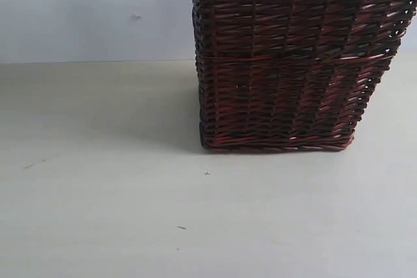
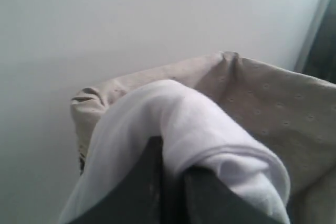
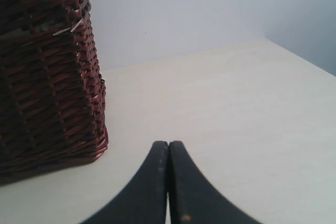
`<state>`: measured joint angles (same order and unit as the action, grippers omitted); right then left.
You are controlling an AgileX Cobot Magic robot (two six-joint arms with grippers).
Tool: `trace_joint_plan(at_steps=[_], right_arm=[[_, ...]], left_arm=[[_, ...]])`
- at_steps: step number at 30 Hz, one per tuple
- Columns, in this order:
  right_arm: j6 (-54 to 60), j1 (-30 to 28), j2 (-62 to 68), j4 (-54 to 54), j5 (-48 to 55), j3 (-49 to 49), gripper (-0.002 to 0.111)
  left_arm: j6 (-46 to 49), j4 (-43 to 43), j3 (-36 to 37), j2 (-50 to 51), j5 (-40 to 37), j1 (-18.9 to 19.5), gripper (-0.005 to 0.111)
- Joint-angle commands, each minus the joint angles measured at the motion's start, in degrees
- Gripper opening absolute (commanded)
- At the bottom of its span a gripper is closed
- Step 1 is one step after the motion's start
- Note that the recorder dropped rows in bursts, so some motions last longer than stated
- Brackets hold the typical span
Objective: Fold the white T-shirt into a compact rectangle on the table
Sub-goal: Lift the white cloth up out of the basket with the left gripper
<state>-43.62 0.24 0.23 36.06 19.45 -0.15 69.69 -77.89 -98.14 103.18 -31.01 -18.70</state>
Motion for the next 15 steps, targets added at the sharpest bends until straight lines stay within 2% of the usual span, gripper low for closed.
trace_joint_plan(at_steps=[1, 5, 15], right_arm=[[0.25, -0.24, -0.23, 0.48, -0.2, 0.15, 0.0], [0.25, -0.24, -0.23, 0.48, -0.2, 0.15, 0.0], [0.25, -0.24, -0.23, 0.48, -0.2, 0.15, 0.0]], left_arm=[[-0.72, 0.7, 1.48, -0.76, 13.52, -2.43, 0.0], [-1.35, -0.01, 2.54, -2.59, 18.81, -4.24, 0.0], [-2.41, 2.41, 9.03, -11.75, 18.12, -4.23, 0.0]])
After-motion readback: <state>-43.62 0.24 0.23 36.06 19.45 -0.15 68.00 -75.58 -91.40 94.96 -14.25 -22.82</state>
